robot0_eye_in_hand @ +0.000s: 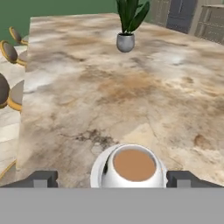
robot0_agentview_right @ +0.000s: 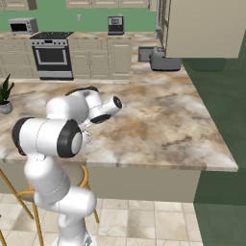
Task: Pick the cup of tea, navigate to the dining table, and place it on the saucer.
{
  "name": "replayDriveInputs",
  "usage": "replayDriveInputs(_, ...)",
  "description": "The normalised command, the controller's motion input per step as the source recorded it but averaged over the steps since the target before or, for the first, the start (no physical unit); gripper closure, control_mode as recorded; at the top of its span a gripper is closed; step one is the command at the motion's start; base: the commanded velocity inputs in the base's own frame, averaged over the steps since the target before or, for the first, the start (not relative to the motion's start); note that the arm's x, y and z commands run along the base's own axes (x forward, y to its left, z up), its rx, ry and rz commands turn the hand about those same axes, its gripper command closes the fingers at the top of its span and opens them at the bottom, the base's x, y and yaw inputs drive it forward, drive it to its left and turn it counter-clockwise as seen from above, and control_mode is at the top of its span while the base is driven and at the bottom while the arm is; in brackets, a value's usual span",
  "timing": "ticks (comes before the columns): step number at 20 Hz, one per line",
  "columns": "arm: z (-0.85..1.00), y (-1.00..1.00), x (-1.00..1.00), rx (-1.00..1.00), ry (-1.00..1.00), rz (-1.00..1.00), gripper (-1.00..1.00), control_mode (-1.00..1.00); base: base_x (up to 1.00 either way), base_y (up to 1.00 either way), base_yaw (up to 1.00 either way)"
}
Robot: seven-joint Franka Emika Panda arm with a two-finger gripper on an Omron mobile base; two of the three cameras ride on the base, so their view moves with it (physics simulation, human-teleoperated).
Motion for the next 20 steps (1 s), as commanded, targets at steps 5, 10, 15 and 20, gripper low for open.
replayDriveInputs(5, 0.54, -0.21, -0.78, 0.01, 0.18, 0.0, -1.0, -1.0, 0.0, 0.0, 0.0)
replayDriveInputs(10, 0.32, -0.1, -0.81, 0.0, 0.21, -0.05, -1.0, -1.0, 0.0, 0.0, 0.0)
replayDriveInputs(15, 0.32, -0.01, -0.87, 0.0, 0.2, -0.07, -1.0, -1.0, 0.0, 0.0, 0.0)
replayDriveInputs(20, 0.2, 0.0, -0.95, 0.0, 0.15, -0.1, -1.0, -1.0, 0.0, 0.0, 0.0)
